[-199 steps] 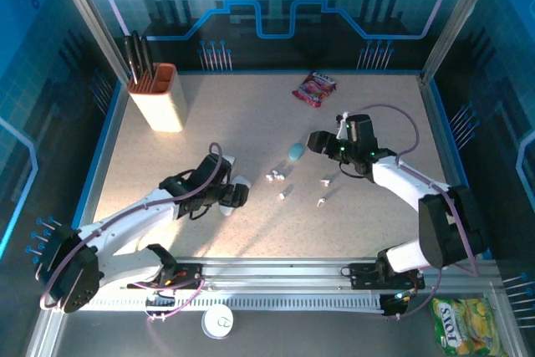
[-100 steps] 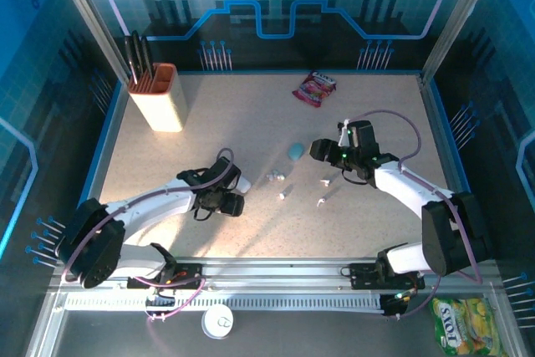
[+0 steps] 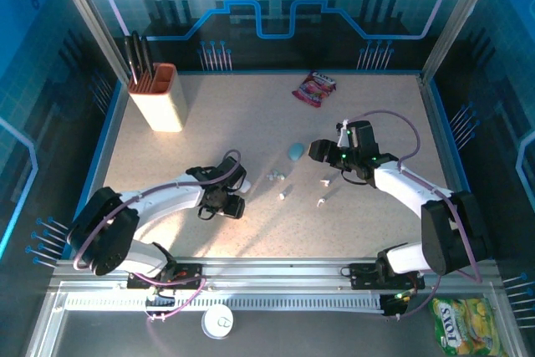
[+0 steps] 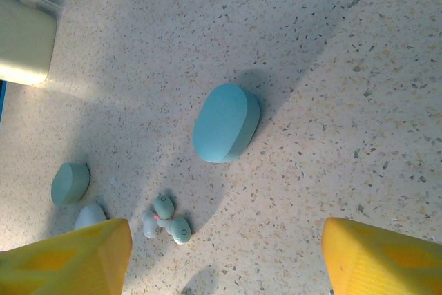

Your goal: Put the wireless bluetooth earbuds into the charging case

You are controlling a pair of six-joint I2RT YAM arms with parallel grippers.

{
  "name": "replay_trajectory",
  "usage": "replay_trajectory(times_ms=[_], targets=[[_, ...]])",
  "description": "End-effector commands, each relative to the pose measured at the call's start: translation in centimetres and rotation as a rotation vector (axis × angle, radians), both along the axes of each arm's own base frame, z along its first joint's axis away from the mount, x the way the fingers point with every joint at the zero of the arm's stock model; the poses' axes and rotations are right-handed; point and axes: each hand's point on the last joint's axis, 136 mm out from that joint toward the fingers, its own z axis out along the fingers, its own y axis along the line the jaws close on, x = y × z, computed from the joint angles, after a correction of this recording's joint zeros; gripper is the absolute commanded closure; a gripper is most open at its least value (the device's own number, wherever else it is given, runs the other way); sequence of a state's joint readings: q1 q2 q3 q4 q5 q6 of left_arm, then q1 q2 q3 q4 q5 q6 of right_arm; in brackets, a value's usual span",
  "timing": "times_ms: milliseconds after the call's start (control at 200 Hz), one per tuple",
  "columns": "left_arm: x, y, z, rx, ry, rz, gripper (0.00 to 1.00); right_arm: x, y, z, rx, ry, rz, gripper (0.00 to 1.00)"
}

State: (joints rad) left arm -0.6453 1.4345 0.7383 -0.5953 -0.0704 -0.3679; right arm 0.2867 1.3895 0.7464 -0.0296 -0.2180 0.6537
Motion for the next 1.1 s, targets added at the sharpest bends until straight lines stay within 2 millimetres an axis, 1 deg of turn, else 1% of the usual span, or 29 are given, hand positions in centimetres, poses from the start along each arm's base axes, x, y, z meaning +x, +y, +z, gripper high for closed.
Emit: replay_trajectory(times_ms=[0, 75, 140, 205, 315, 385, 480, 510, 575, 675, 725, 825, 890, 940, 1045, 1050, 1060, 1095], targets=[[-0.3, -0.4, -0.1, 0.006, 0.041, 0.000, 0.48, -0.2, 0.4, 0.6, 0.018, -0.008, 0.018, 0.26], [-0.3, -0.4, -0.2, 0.013, 0.047, 0.000, 0.51, -0.4, 0.5, 1.0, 0.024, -0.013, 0.022, 0.26], [-0.3, -0.4, -0.2, 0.011, 0.044, -0.004, 0.57, -0.6, 0.5, 1.3, 0.027, -0.018, 0.026, 0.26], [-0.2, -0.4, 0.2, 0.013, 0.030, -0.011, 0.58, -0.9, 0.5, 1.9, 0.028, -0.031, 0.036, 0.26], [0.0, -0.8, 1.5, -0.009, -0.017, -0.048, 0.59, -2.1, 1.1, 2.6, 0.032, -0.032, 0.087, 0.27], [0.5, -1.7, 2.9, -0.054, -0.082, -0.089, 0.59, -3.2, 1.8, 3.2, 0.029, -0.031, 0.134, 0.27], [1.5, -3.6, 5.1, -0.168, -0.202, -0.154, 0.59, -5.3, 3.2, 3.7, 0.032, -0.013, 0.223, 0.27], [2.0, -4.5, 6.0, -0.217, -0.252, -0.182, 0.61, -6.0, 3.8, 3.9, 0.038, -0.005, 0.257, 0.26], [2.6, -6.3, 7.8, -0.318, -0.363, -0.283, 0.67, -7.3, 4.8, 4.3, 0.047, 0.013, 0.324, 0.26], [3.2, -8.2, 9.9, -0.413, -0.538, -0.422, 0.69, -9.0, 6.6, 5.2, 0.087, 0.022, 0.403, 0.26], [3.1, -9.0, 10.9, -0.451, -0.610, -0.502, 0.69, -9.7, 7.6, 5.8, 0.119, 0.022, 0.441, 0.26], [2.1, -10.6, 12.7, -0.541, -0.761, -0.686, 0.70, -10.9, 9.6, 7.0, 0.158, 0.017, 0.520, 0.26], [2.1, -11.0, 13.6, -0.555, -0.857, -0.745, 0.74, -11.6, 10.6, 7.5, 0.167, 0.013, 0.564, 0.26], [2.1, -11.2, 13.9, -0.551, -0.892, -0.781, 0.74, -12.0, 11.2, 7.8, 0.169, 0.012, 0.588, 0.26], [1.6, -11.5, 14.2, -0.552, -0.949, -0.855, 0.73, -12.7, 12.2, 7.4, 0.174, 0.035, 0.616, 0.26], [1.6, -11.6, 14.2, -0.554, -0.950, -0.859, 0.73, -12.5, 12.3, 8.0, 0.179, 0.021, 0.618, 0.26], [1.5, -11.6, 14.2, -0.555, -0.955, -0.868, 0.73, -12.4, 12.5, 8.4, 0.183, 0.013, 0.621, 0.26], [1.3, -11.7, 14.2, -0.558, -0.970, -0.892, 0.73, -12.4, 12.9, 8.5, 0.186, 0.014, 0.630, 0.27]])
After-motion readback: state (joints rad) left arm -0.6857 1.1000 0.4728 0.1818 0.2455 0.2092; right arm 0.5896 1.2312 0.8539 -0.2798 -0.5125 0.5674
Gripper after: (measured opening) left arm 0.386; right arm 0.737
